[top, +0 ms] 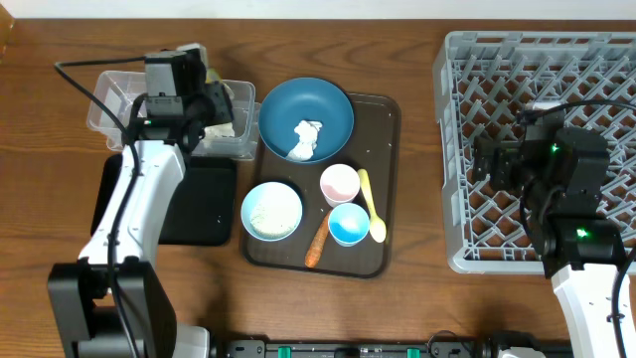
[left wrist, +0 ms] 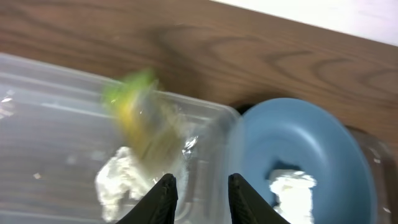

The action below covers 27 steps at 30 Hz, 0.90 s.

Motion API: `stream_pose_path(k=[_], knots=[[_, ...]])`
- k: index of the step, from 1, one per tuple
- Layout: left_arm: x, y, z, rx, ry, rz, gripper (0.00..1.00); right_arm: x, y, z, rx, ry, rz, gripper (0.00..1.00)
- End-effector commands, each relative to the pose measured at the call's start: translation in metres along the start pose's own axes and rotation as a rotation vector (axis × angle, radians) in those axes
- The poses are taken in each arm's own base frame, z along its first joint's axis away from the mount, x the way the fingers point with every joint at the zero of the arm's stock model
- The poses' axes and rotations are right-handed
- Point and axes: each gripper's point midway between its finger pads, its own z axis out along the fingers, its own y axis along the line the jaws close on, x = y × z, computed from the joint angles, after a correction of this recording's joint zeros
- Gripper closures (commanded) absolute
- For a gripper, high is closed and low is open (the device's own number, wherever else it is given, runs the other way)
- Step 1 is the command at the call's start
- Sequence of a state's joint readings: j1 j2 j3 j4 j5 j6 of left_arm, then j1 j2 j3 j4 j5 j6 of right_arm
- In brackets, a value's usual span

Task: Sort waste into correct bins and load items into the dishwasher rack
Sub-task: 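Carry wrapper with left gripper and drop it into clear bin, then return left gripper to blue bowl and grasp the white tissue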

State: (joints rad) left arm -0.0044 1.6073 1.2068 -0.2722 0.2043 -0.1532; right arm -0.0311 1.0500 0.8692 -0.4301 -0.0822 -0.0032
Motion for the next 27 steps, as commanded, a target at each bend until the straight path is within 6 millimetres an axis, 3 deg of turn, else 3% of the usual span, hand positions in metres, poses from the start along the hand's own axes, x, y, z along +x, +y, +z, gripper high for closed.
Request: stream_pose_path(k=[1, 6, 15, 22, 27], knots=[[-0.006, -0.014, -0.01, 0.008, -0.025, 0.035, 0.69, -0.009, 0.006, -0.003, -0.017, -0.019, 0.009, 0.01], [0.001, -0.016, -0.009, -0.022, -0.008, 0.049, 0.64, -0.01, 0.006, -0.003, -0.017, -0.02, 0.009, 0.01], [0.024, -0.073, -0.002, 0.098, 0.047, 0.129, 0.56, -0.009, 0.006, -0.003, -0.017, -0.019, 0.009, 0.01], [0.064, -0.108, 0.031, 0.148, 0.138, 0.196, 0.44, -0.009, 0.006, -0.003, -0.017, -0.019, 0.009, 0.01], [0.088, -0.12, 0.06, 0.163, 0.179, 0.224, 0.39, -0.009, 0.006, -0.003, -0.017, -0.019, 0.009, 0.01]])
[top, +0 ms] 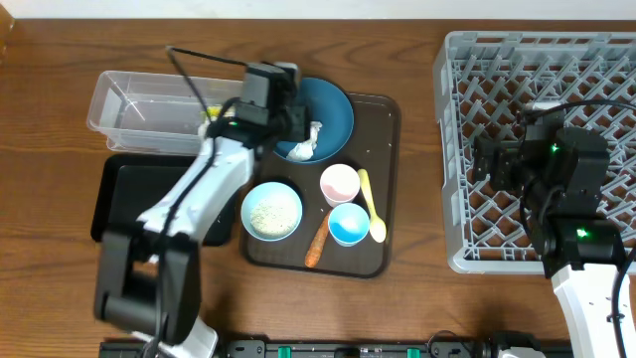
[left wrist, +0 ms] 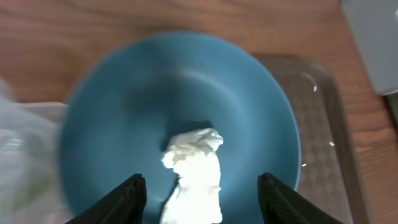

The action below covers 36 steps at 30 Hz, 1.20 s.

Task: Sort waste into correct bins and load items into the dishwasher rack
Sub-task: 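Return left gripper to blue bowl and grasp the white tissue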

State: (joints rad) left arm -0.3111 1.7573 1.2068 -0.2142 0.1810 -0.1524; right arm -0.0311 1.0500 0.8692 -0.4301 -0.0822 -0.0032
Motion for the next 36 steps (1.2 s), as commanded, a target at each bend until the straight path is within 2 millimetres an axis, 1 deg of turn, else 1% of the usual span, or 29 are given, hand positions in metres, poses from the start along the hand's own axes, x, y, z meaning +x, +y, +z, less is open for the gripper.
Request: stream_pose_path(k=[1, 4, 7, 10, 13, 14, 16, 17, 20, 25, 28, 32, 35, 36], knots=[[0.011, -0.003, 0.019, 0.005, 0.031, 0.017, 0.38, -0.009, 0.006, -0.003, -0.017, -0.019, 0.009, 0.01], [0.021, 0.0, 0.035, 0.0, 0.06, 0.015, 0.37, -0.009, 0.006, -0.003, -0.017, -0.019, 0.009, 0.01], [0.034, 0.004, 0.047, -0.007, 0.098, 0.01, 0.37, -0.009, 0.006, -0.003, -0.017, -0.018, 0.009, 0.01], [0.045, 0.003, 0.057, -0.007, 0.13, 0.015, 0.37, -0.009, 0.006, -0.003, -0.018, -0.019, 0.009, 0.01], [0.052, 0.0, 0.062, -0.006, 0.148, 0.021, 0.38, -0.009, 0.006, -0.003, -0.018, -0.018, 0.009, 0.01], [0.053, 0.0, 0.063, -0.006, 0.15, 0.021, 0.41, -0.009, 0.006, -0.003, -0.018, -0.016, 0.009, 0.01], [0.053, 0.001, 0.063, -0.007, 0.15, 0.021, 0.49, -0.007, 0.006, -0.003, -0.018, -0.011, 0.009, 0.01], [0.053, 0.001, 0.062, -0.008, 0.15, 0.021, 0.56, -0.007, 0.006, -0.003, -0.017, -0.008, 0.01, 0.01], [0.055, 0.001, 0.063, -0.008, 0.155, 0.02, 0.71, -0.006, 0.006, -0.003, -0.017, -0.007, 0.01, 0.01], [0.06, -0.002, 0.064, -0.006, 0.169, 0.026, 0.9, -0.003, 0.006, -0.003, -0.017, 0.008, 0.011, 0.01], [0.059, -0.002, 0.064, -0.005, 0.166, 0.027, 0.94, -0.002, 0.006, -0.003, -0.017, 0.012, 0.011, 0.01], [0.053, -0.004, 0.059, -0.001, 0.15, 0.029, 0.94, -0.002, 0.006, -0.003, -0.017, 0.012, 0.011, 0.01], [0.038, -0.008, 0.049, 0.004, 0.108, 0.033, 0.94, -0.001, 0.006, -0.003, -0.017, 0.014, 0.011, 0.01], [0.03, -0.008, 0.044, -0.004, 0.086, 0.035, 0.94, -0.001, 0.006, -0.003, -0.017, 0.014, 0.011, 0.01]])
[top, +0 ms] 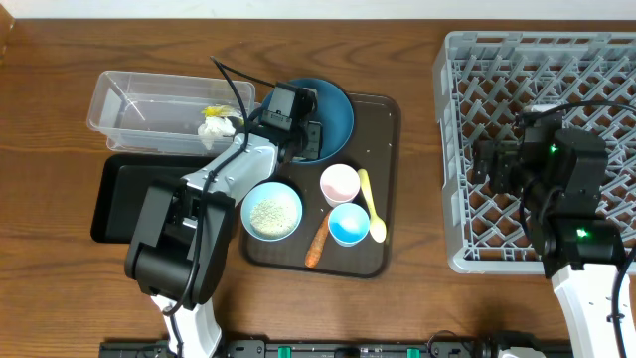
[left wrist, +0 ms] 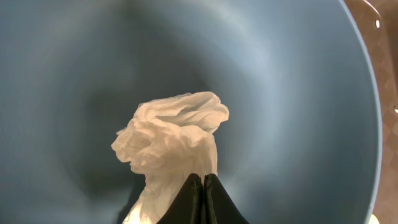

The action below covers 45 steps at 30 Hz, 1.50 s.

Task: Sort waste into correct bins and load items into the dishwasher rack
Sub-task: 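Return left gripper to blue bowl and grasp the white tissue, then move tissue with left gripper and release it into clear bin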

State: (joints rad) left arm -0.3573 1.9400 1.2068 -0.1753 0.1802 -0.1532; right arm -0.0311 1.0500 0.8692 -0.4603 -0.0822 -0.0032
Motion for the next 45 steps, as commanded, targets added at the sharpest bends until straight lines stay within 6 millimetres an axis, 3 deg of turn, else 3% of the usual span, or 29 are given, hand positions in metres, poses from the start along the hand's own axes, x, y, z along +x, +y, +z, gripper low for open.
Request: stream_pose_path(k=[1, 9, 14, 22, 28, 34, 37, 39, 45], knots=[[-0.028, -0.004, -0.025, -0.013, -0.088, 0.018, 0.94, -0.009, 0.005, -0.003, -0.017, -0.016, 0.009, 0.01], [-0.074, 0.013, -0.097, -0.098, -0.273, -0.006, 0.94, -0.008, 0.004, -0.003, -0.006, -0.016, 0.008, 0.01], [-0.084, 0.048, -0.136, -0.146, -0.324, -0.07, 0.94, -0.008, 0.004, -0.002, -0.006, -0.014, 0.009, 0.01], [-0.084, 0.13, -0.159, -0.263, -0.35, -0.211, 0.94, -0.003, 0.003, 0.004, -0.006, 0.011, 0.011, 0.01], [-0.072, 0.161, -0.161, -0.308, -0.329, -0.268, 0.93, -0.001, 0.003, 0.008, -0.006, 0.022, 0.012, 0.01], [-0.059, 0.168, -0.152, -0.319, -0.283, -0.287, 0.89, -0.001, 0.003, 0.008, -0.006, 0.023, 0.012, 0.01], [-0.058, 0.168, -0.152, -0.319, -0.279, -0.287, 0.73, 0.0, 0.003, 0.008, -0.006, 0.024, 0.012, 0.01], [-0.058, 0.168, -0.152, -0.318, -0.279, -0.288, 0.72, 0.0, 0.003, 0.008, -0.006, 0.024, 0.012, 0.01], [-0.066, 0.128, -0.157, -0.113, -0.286, -0.253, 0.7, -0.001, 0.003, 0.008, -0.006, 0.023, 0.012, 0.01]])
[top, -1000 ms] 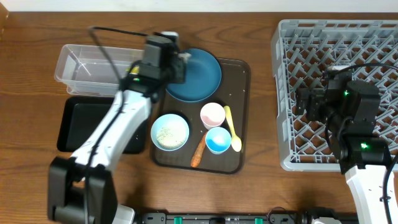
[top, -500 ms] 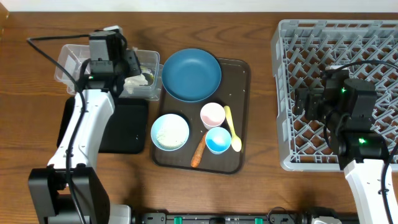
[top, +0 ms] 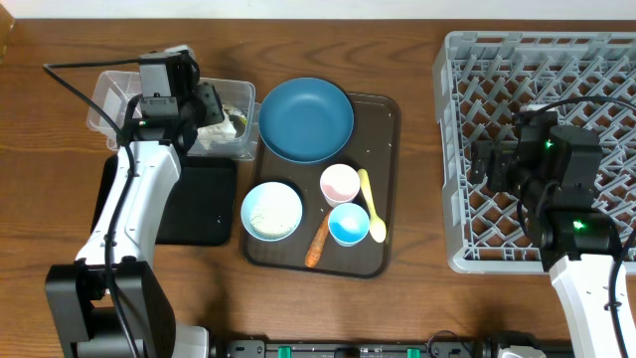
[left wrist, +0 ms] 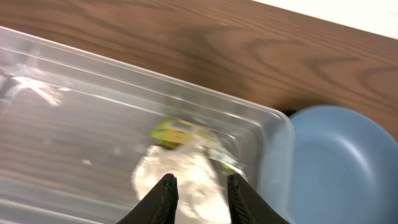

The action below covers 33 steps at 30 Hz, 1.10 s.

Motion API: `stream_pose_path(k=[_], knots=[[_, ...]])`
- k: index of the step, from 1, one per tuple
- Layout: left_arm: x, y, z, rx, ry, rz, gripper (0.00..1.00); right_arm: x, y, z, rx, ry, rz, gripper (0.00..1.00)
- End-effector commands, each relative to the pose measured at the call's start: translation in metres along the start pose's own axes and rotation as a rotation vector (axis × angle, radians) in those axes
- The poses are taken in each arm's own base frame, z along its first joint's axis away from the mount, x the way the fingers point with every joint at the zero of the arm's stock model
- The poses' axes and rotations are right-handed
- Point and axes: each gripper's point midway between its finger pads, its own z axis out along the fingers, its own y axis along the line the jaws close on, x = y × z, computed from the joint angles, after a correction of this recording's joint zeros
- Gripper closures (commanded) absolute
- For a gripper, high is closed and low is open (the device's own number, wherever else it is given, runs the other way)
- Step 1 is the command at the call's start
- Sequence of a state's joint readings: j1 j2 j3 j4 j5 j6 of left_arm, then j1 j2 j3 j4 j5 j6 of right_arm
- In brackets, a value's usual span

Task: Sort waste into correct bins and load items into the dishwasher rack
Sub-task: 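Move tissue with left gripper and release it into clear bin, then lower left gripper onto the pink cup and grasp it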

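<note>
My left gripper [top: 209,103] hovers open over the right end of the clear plastic bin [top: 102,107]. In the left wrist view its fingers [left wrist: 165,194] stand apart above a crumpled white tissue [left wrist: 186,177] lying in the clear bin [left wrist: 93,87], beside a green-yellow wrapper [left wrist: 170,131]. The blue plate [top: 306,119] on the brown tray [top: 390,149] is bare. My right gripper [top: 486,159] stays over the grey dishwasher rack [top: 467,70]; whether its jaws are apart does not show.
On the tray stand a white bowl of grains [top: 271,211], a pink cup [top: 339,183], a small blue bowl [top: 349,224], a yellow spoon [top: 372,207] and a carrot [top: 316,243]. A black tray [top: 204,209] lies in front of the clear bin.
My left gripper was shut on the white tissue in the blue plate. Now it is open over the clear bin, the tissue lies in the bin and the plate is bare. The right arm is unchanged.
My left gripper was open over the clear bin with a green-yellow wrapper below it. Then it stood open over the tissue in the blue plate, then shut on that tissue. Now the tissue lies in the bin beside the wrapper.
</note>
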State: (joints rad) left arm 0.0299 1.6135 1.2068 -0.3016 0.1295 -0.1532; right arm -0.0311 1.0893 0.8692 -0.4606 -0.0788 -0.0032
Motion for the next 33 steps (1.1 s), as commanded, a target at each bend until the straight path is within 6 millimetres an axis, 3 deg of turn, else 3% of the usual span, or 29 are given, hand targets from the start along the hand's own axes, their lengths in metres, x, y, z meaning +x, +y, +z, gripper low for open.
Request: stream_pose_path(k=[1, 4, 12, 16, 22, 33], knots=[[0.004, -0.035, -0.015, 0.179, 0.024, 0.018, 0.7, -0.009, 0.004, -0.003, -0.009, -0.016, 0.008, 0.01], [0.02, -0.065, -0.024, 0.271, 0.078, 0.047, 0.67, -0.009, 0.004, -0.003, -0.009, -0.017, 0.008, 0.01], [0.097, -0.14, -0.036, 0.372, 0.299, 0.196, 0.59, -0.009, 0.004, -0.002, -0.009, -0.018, 0.009, 0.01], [0.127, -0.163, -0.046, 0.405, 0.373, 0.259, 0.6, -0.009, 0.004, -0.002, -0.009, -0.017, 0.008, 0.01], [0.159, -0.176, -0.048, 0.402, 0.462, 0.315, 0.6, -0.009, 0.004, -0.002, -0.009, -0.017, 0.008, 0.01], [0.201, -0.166, -0.014, 0.319, 0.615, 0.274, 0.6, -0.009, 0.004, -0.002, -0.009, -0.017, 0.008, 0.01]])
